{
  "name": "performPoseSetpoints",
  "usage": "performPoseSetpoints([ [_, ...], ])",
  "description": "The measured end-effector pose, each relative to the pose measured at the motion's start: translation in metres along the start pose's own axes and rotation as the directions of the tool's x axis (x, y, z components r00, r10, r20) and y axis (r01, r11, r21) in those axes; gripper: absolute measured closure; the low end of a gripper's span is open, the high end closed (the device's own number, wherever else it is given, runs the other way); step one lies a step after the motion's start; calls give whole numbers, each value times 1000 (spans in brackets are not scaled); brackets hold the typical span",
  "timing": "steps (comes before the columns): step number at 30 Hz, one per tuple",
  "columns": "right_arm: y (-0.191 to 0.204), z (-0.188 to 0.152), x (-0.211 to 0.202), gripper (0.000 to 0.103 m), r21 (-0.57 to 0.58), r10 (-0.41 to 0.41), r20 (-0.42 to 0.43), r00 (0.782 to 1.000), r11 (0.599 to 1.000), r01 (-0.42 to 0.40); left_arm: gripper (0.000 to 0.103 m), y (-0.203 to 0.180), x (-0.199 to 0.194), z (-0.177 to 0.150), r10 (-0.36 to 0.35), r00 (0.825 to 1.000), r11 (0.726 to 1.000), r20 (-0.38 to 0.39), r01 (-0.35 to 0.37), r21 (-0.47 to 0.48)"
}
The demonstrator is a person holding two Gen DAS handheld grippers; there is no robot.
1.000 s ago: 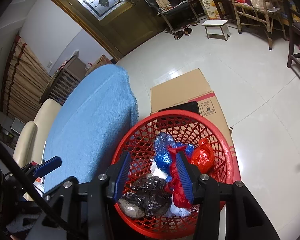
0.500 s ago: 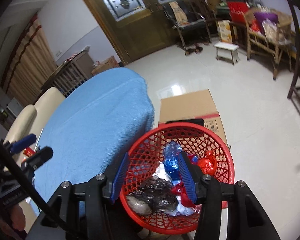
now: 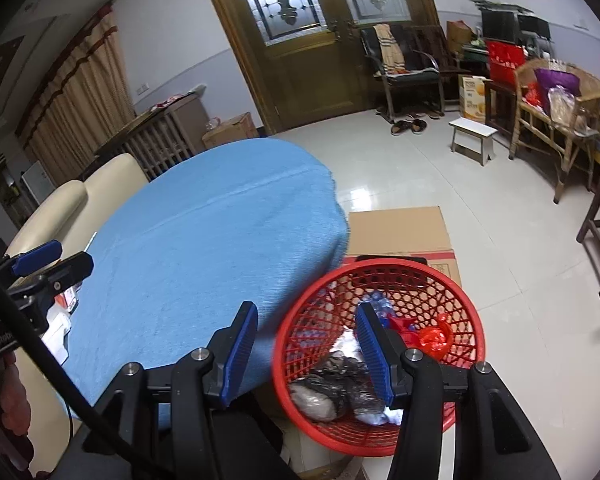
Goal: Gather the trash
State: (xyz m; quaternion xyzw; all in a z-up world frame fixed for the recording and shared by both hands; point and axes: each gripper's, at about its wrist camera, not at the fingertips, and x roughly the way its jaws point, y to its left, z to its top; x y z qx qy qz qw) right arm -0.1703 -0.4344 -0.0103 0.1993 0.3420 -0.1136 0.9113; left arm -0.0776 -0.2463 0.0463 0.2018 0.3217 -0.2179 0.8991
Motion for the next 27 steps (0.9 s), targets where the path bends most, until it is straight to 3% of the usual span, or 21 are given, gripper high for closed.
performPoseSetpoints([
  [4,18,-1,-6,48,-22,15,15,1000,1000,-15,30,16,-11,-5,23,1000,999,16,-23,-32],
  [6,27,-3,-8,48,-35,24,18,1000,999,-23,23,25,-17,-8,35,999,998,28,-34,-50],
  [14,68,-9,-12,48,-110,53,28,998,993,-50,22,53,-40,-14,84,994,991,72,-76,-108],
  [27,99,-15,-20,47,-131,52,62,997,990,-43,22,88,-57,-28,157,984,973,85,-139,-187],
])
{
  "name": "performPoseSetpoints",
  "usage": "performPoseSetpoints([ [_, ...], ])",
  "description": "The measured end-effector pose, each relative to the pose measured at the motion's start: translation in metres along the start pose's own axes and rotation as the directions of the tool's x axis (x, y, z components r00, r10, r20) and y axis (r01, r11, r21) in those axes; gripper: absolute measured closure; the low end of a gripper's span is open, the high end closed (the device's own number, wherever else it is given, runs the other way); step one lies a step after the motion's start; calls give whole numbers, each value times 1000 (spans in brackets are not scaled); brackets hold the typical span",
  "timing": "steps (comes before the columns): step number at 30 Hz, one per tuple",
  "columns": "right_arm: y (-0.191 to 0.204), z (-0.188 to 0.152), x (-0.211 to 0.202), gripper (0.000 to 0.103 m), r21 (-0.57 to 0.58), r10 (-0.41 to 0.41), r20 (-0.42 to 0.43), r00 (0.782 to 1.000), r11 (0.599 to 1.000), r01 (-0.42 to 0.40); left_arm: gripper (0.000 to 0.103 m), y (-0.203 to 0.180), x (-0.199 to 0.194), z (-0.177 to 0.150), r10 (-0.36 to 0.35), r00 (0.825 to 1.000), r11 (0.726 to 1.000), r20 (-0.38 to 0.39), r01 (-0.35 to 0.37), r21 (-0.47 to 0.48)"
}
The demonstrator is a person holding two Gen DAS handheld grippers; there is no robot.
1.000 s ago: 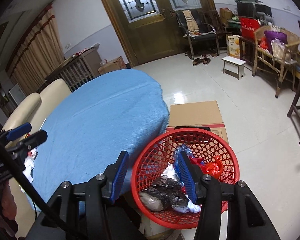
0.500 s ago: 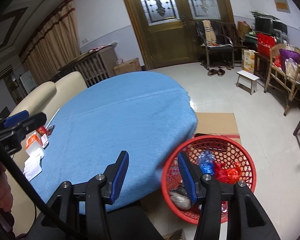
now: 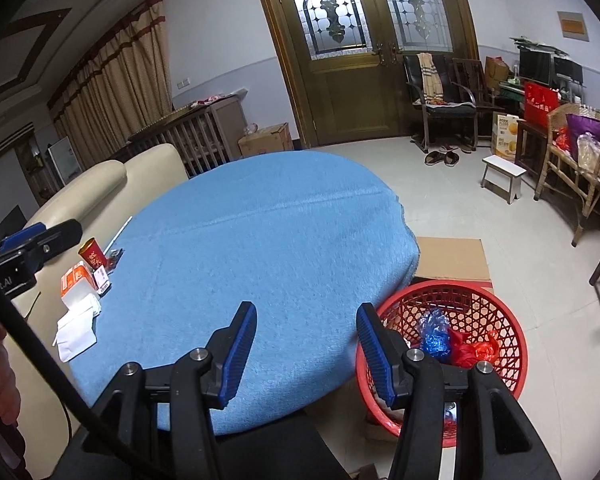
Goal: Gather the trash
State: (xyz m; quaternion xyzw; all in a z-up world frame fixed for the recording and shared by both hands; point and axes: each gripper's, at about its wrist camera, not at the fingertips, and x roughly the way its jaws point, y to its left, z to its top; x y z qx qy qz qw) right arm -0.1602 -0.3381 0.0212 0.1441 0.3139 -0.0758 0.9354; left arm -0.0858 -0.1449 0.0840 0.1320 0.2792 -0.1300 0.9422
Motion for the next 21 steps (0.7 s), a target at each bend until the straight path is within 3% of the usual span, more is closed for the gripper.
performPoseSetpoints([
  [21,39,-2,-10,47,-21,-27,18,999,999,27,22,56,-25,-21,56,998,994,36,-52,-101],
])
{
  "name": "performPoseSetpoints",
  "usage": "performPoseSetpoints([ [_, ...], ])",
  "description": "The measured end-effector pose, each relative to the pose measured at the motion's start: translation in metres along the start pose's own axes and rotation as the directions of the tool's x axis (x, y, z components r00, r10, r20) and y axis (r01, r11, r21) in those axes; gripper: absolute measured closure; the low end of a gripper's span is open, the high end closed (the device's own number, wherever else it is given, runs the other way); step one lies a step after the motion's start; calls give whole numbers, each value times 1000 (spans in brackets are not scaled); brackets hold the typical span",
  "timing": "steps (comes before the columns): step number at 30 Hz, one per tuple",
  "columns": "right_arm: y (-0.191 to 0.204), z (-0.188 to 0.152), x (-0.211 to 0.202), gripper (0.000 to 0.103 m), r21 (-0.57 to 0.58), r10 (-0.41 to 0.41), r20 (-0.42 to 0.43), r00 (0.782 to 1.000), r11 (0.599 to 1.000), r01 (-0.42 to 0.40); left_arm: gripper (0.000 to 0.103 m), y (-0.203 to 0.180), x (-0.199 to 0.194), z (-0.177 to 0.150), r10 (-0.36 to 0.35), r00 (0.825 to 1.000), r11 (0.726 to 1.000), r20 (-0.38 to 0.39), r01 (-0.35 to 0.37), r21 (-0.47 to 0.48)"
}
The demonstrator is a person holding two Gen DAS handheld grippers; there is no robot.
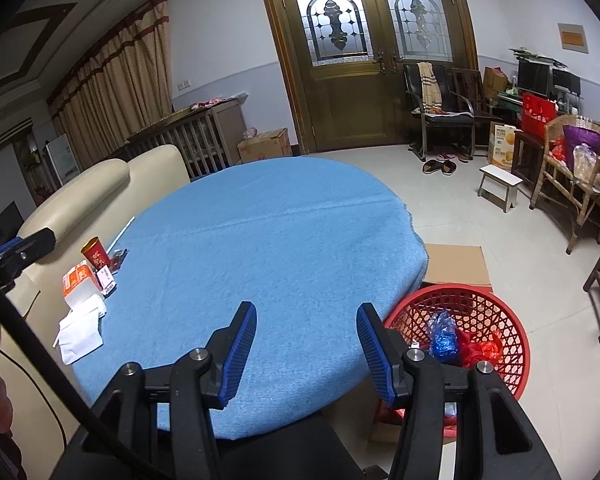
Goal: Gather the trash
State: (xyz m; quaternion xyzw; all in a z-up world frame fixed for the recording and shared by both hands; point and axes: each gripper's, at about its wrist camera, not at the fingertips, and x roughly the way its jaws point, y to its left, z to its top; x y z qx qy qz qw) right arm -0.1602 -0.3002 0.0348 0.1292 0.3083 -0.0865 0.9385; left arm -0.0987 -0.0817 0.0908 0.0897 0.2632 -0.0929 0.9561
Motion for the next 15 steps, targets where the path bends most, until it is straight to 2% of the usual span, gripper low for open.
performPoseSetpoints([
  [15,4,-1,-2,47,3,-9,5,1000,1000,9,22,4,-5,-2,27,999,1000,22,-27,-3],
])
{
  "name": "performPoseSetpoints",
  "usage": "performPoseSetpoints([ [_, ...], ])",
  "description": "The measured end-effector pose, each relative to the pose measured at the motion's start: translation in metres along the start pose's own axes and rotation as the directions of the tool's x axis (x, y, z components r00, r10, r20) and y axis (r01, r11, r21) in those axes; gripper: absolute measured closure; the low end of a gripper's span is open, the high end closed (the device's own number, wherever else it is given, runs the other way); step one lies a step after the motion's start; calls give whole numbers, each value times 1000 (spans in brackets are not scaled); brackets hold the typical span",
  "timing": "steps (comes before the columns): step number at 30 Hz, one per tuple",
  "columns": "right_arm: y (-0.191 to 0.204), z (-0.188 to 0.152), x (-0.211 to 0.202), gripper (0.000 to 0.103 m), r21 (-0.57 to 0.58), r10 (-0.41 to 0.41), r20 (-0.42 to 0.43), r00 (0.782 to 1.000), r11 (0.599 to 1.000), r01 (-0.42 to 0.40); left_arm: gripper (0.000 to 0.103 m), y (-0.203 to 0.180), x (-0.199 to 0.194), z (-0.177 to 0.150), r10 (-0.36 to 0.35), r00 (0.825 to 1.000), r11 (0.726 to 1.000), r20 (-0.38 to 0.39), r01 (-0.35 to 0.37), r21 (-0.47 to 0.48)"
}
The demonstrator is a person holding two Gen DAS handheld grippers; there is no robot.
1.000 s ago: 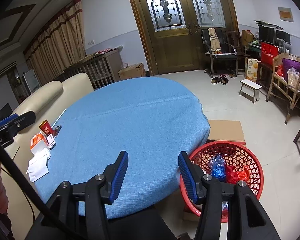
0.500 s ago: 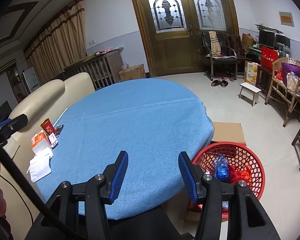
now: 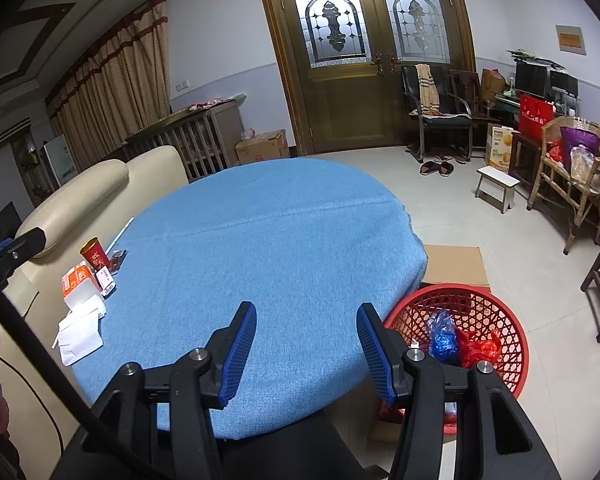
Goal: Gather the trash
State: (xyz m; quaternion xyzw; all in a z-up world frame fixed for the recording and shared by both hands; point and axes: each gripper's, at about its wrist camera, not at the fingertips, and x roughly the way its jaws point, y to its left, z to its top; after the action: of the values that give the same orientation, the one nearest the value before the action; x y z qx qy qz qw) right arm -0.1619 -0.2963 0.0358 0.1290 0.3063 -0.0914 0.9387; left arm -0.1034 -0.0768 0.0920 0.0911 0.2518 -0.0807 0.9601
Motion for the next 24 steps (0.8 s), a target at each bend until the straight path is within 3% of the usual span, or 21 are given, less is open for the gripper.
performPoseSetpoints([
  [24,-5,-3,4,47,23,10,-12,1000,1000,-9,22,-6,1,-1,-6,1000,1000,-18,6,9],
])
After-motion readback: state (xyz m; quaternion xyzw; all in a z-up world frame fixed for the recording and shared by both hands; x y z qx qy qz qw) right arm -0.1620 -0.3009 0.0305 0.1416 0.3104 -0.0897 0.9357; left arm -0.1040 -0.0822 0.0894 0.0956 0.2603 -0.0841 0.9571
